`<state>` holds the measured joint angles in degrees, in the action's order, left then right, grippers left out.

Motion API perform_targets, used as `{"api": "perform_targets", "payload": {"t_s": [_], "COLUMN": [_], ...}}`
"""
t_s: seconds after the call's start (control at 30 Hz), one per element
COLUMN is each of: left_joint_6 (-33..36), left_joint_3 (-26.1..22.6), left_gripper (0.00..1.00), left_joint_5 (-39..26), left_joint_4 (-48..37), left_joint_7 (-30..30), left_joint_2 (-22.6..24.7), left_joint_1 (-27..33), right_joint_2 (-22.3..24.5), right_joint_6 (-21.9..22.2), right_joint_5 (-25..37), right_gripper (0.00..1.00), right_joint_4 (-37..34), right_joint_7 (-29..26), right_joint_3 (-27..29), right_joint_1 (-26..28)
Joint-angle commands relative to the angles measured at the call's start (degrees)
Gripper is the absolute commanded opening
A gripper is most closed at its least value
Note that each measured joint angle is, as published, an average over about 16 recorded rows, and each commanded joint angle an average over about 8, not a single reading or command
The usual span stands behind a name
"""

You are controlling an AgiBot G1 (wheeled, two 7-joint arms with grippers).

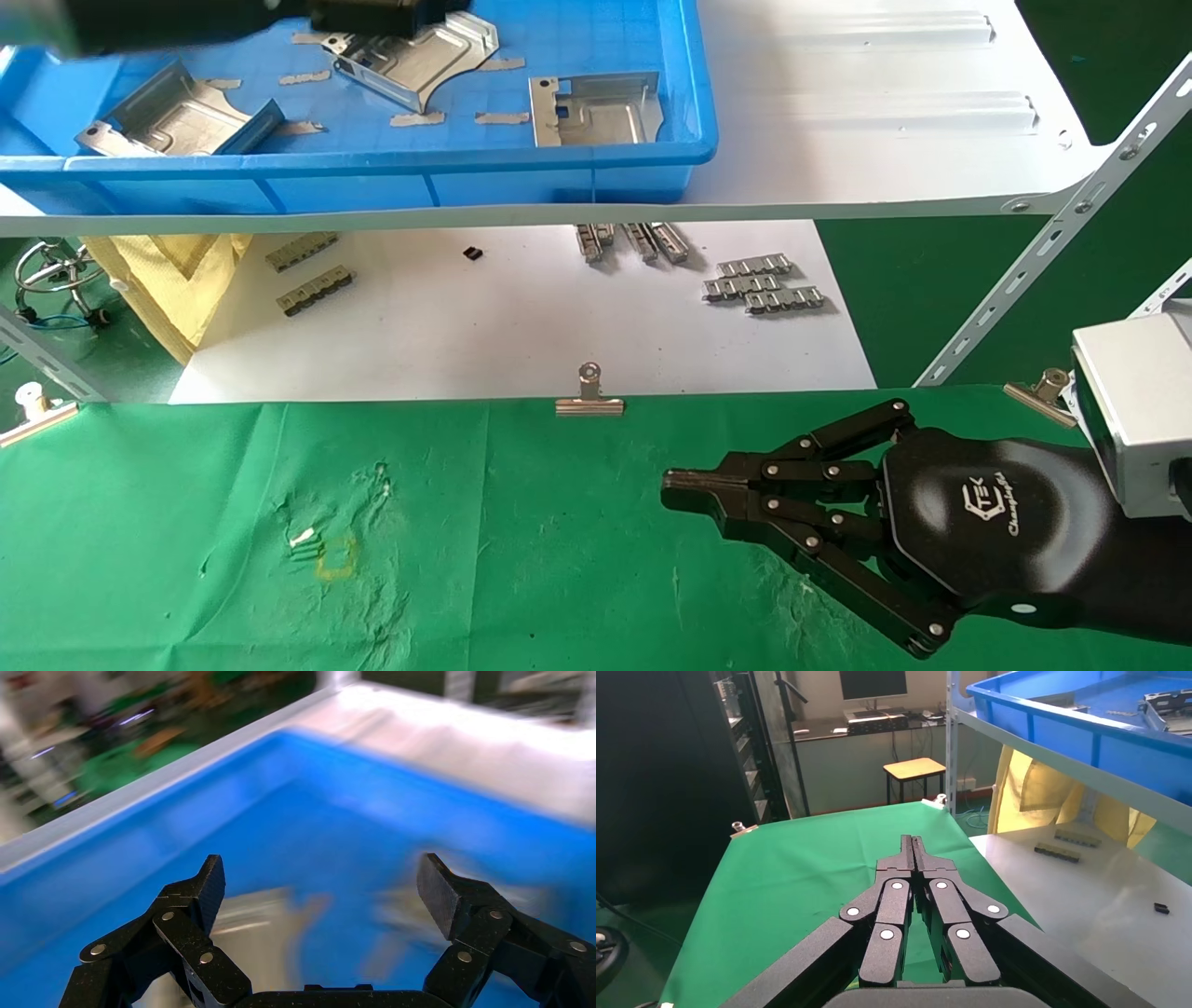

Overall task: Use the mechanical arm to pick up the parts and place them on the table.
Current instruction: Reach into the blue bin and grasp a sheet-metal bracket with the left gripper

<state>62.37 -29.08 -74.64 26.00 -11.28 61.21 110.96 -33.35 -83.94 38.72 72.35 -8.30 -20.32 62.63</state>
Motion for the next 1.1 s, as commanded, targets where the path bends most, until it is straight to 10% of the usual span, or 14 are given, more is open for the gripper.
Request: {"api": "perform_targets", "payload": {"t_s": [0.03,0.1,0.37,1.1], "left_joint_6": [-4.74,-8.92,-15.31,-13.89], "left_joint_3": [-1.36,-2.33,-5.09,-6.85], "left_gripper": [1.00,0.92,0.00,0.00], "left_joint_5": [-3.38,-5.45,-10.11,-12.62], "left_joint_4": [-6.67,-10.84,-20.69,-25.75], "left_joint_7": [1.20,1.89,2.91,2.37], "left_joint_2": [3.34,5.75,10.77,12.04], "left_joint_1": [3.66,5.34,9.44,11.49], "right_joint_2": [0.00,0.00,0.00,0.01], "right_joint_6": [0.00,0.00,0.00,0.01], "right_joint_5": [0.00,0.00,0.00,-0.01], "right_gripper": [0.00,0.00,0.00,0.00], "right_joint_4": [0.00,0.00,0.00,0.00], "right_joint_7": [0.00,0.00,0.00,0.01], "right_joint_3": [0.00,0.00,-0.01,-0.02], "right_joint_1": [0.00,0.00,0.00,0.01]}}
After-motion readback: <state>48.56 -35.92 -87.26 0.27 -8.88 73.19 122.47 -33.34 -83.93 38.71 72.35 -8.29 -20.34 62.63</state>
